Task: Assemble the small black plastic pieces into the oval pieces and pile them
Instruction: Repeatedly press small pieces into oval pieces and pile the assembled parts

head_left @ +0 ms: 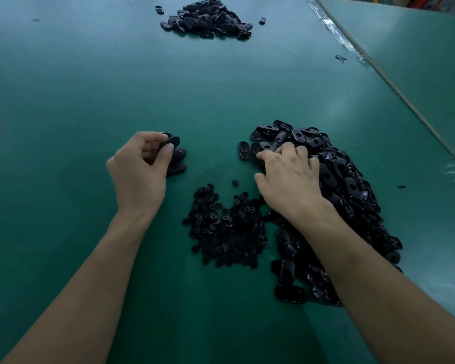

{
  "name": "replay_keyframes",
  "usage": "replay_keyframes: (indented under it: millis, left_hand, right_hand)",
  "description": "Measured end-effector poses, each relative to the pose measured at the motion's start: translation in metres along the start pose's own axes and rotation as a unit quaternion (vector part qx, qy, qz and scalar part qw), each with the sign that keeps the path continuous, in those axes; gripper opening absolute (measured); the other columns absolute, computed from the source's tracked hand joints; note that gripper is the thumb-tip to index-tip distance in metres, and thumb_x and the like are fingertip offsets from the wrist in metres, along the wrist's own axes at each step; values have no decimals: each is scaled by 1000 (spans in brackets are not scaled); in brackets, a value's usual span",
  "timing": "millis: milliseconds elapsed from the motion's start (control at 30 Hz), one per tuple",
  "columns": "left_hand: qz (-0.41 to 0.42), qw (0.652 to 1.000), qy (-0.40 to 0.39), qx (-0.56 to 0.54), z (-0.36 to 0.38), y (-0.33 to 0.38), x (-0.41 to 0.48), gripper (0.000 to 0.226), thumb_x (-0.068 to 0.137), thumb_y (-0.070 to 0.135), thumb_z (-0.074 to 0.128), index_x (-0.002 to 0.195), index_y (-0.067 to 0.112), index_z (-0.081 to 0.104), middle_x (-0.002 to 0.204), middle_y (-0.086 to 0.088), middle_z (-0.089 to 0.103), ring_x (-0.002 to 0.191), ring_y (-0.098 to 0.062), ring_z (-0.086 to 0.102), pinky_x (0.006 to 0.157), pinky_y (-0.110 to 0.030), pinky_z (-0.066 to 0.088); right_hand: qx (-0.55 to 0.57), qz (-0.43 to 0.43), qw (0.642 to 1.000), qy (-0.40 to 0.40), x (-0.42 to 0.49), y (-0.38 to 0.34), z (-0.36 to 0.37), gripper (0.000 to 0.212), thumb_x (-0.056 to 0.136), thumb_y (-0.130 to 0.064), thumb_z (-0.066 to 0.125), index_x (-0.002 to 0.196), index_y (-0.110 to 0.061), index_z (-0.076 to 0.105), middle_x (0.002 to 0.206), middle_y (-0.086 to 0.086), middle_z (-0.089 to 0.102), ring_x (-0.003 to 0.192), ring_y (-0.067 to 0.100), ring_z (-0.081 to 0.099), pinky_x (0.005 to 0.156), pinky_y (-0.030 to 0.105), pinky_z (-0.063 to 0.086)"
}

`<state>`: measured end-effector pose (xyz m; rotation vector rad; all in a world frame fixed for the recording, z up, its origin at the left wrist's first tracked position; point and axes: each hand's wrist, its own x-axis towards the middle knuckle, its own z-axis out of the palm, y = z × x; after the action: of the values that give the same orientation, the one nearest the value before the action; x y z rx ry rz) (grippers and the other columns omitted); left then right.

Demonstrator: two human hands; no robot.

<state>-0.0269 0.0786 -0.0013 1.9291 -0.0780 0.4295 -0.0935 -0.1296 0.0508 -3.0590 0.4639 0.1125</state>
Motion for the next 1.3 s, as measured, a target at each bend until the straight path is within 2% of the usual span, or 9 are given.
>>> replay_keyframes:
  millis: [100,267,433,533,633,833,1067,1200,1300]
  left_hand:
    - [-11,999,-9,33,1,-2,1,18,91,11,70,108,16,74,95,12,70,74,16,62,81,-3,47]
    - [-23,996,-21,85,1,-1,2,28,94,10,67,122,10,70,121,-9,64,73,12,54,77,9,36]
    - [-29,995,-28,89,2,0,1,43,92,8,68,134,7,62,133,-9,56,71,17,53,82,10,32]
    - [-11,998,-18,64,3,1,-1,42,91,8,68,132,12,62,126,-3,50,69,14,58,78,5,39]
    - [16,999,-14,43,5,6,-7,27,90,9,69,114,21,68,112,4,51,68,13,58,68,0,44]
    - [100,991,-90,12,13,17,-22,22,89,6,73,93,27,70,86,13,61,65,2,57,60,-6,43]
    - [120,985,-120,-12,15,17,-26,24,88,5,74,90,28,70,87,16,62,65,1,57,59,-6,42]
    - [115,984,-128,-31,16,20,-28,25,89,6,73,91,31,69,89,17,63,65,-2,60,58,-9,44]
    - [88,983,-145,-63,18,22,-30,25,90,11,73,93,36,67,90,11,68,67,-10,67,57,-25,56]
  right_hand:
    - [-6,4,1000,14,1,1,0,32,100,-33,54,129,-23,59,130,8,50,126,31,41,104,46,33]
    - [-15,4,999,40,3,0,0,28,99,-34,56,124,-22,63,126,7,54,122,30,46,102,43,38]
    - [-12,-3,998,57,3,0,2,33,96,-42,60,121,-20,61,123,7,53,119,29,46,100,42,37]
    - [-23,-13,999,42,4,0,2,35,97,-44,58,123,-21,58,123,7,57,120,30,47,99,43,38]
    - [-26,-15,998,46,6,-1,2,29,99,-38,54,121,-19,57,118,7,62,116,30,50,95,42,40]
    - [-15,-22,998,55,7,-2,0,14,100,-23,51,112,-17,56,105,6,65,102,28,56,85,39,42]
    - [50,-37,994,92,3,-3,-6,8,100,-13,54,103,-15,61,96,4,67,90,26,63,85,43,53]
    - [86,-38,988,122,5,-3,-14,19,97,-1,55,108,-12,66,96,6,70,88,27,65,83,44,54]
    - [145,-63,975,159,5,-5,-16,18,99,-5,56,109,-12,70,97,5,72,88,23,67,83,39,56]
